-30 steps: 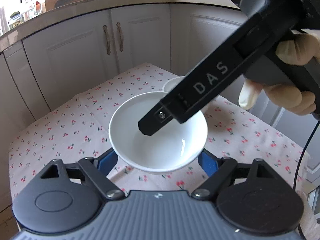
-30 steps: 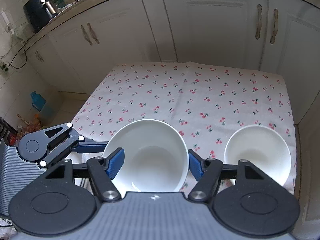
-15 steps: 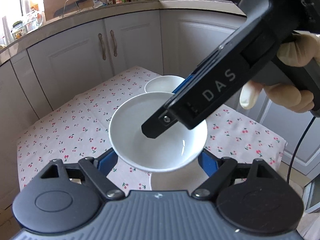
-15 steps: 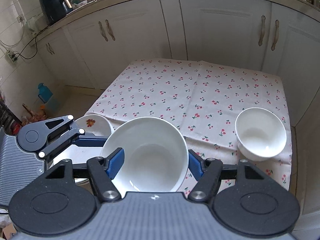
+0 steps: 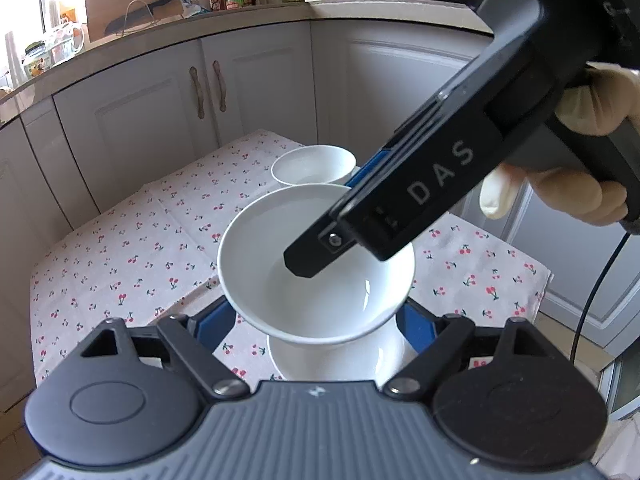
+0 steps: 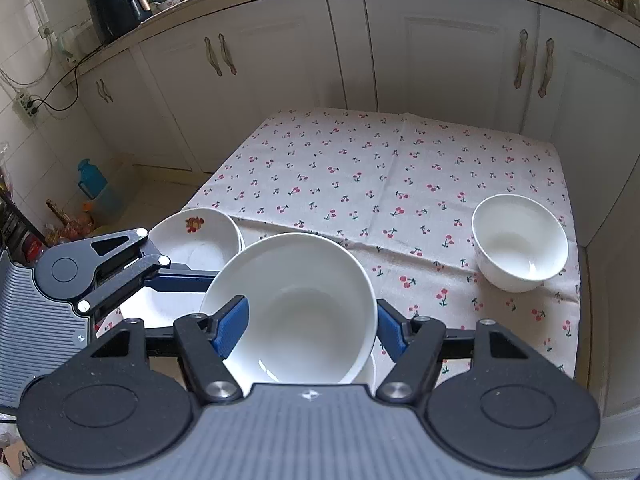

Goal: Organize plates and bowls
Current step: 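Lower the white bowl into the pink-decal bowl with the right gripper, then lift the nested bowls with the right gripper toward the plate stack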

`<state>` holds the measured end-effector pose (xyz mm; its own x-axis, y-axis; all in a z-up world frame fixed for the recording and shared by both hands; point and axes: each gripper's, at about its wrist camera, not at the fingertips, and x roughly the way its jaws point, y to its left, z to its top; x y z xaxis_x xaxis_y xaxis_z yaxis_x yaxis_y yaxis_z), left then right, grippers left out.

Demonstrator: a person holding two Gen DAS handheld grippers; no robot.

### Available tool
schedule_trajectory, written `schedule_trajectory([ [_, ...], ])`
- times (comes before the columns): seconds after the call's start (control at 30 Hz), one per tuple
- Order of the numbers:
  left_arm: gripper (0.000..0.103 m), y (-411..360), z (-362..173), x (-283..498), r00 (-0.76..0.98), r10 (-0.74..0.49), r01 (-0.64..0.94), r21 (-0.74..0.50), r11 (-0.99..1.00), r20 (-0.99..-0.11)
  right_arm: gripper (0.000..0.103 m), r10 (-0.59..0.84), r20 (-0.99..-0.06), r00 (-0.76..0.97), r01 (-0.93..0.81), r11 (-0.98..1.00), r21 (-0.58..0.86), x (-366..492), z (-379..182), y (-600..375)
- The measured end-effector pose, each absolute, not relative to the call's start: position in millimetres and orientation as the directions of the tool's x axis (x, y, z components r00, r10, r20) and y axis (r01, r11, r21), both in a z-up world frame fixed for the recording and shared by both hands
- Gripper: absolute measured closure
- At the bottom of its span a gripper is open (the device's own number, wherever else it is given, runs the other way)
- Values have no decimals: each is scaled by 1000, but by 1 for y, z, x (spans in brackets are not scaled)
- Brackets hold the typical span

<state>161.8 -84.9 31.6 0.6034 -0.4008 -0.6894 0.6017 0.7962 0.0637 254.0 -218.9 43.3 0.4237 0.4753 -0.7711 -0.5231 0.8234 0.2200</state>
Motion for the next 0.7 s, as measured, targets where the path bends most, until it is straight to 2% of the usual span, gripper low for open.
schedule_trajectory([
  [0.7, 17, -89, 7, 155, 537, -401, 599, 1, 801, -743, 29, 448, -817, 363, -502, 833, 233, 247, 8, -218],
])
